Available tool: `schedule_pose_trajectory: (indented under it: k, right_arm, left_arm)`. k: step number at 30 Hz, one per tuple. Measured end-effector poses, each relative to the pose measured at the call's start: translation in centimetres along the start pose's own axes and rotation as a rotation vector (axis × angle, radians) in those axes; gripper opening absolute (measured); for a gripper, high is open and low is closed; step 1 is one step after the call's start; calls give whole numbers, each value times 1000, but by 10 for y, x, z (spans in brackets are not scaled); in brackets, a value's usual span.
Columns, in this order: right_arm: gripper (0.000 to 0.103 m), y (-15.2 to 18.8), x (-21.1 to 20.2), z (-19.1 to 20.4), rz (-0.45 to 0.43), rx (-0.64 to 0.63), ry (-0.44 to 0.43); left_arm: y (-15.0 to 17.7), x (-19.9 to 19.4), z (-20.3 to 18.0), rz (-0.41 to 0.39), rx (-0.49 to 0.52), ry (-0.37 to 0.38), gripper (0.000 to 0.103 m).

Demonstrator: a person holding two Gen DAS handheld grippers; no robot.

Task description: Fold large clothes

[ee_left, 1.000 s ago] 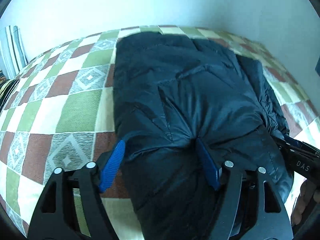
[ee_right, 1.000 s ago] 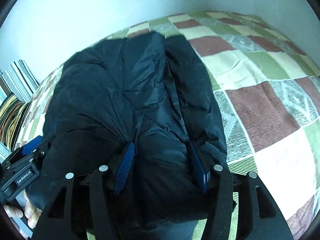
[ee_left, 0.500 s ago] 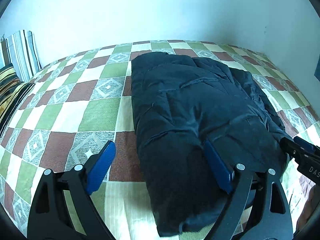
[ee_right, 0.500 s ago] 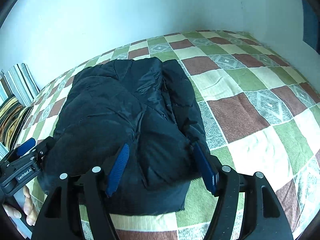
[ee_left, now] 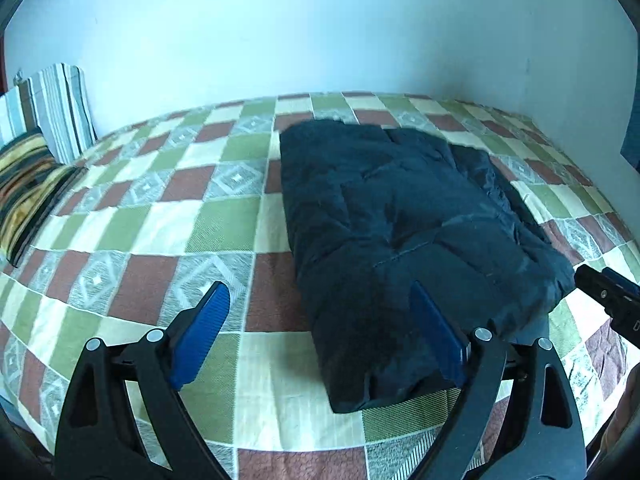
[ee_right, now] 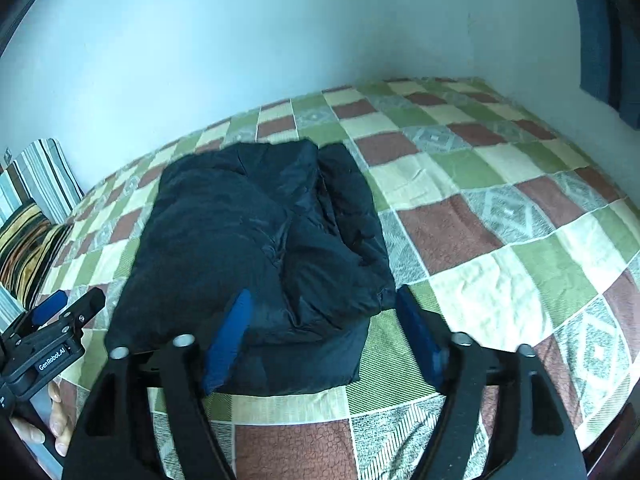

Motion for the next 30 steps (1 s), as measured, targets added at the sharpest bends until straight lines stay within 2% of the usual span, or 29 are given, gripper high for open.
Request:
schedule_pose_trajectory:
  k: [2,4,14,30]
  right_arm:
    - [78,-3,-10,3,-18,-7,6]
    - [80,-7,-19,6,-32,-14,8]
    - [83,-19,-55,20,-100,-50,5]
    - [83,-19,-69,28,-125,-76,12]
  left_arm:
    - [-5,-12,0,-26,-3,-1,92]
    - [-10,-26,1,-52,-16,2,97]
    - [-19,-76,-7,-125,-20,35,98]
    - [-16,-92,-6,-144,-32,45,99]
Point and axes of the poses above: each gripper's, at about its wrist camera, not at the fingertips, and x roughly the way its jaws point, z to its left, y to its underside, the point moved 6 cm from there along x, roughly the way its jaws point, and after that the axes turned 14 degrees about -x, right-handed, at the moved point
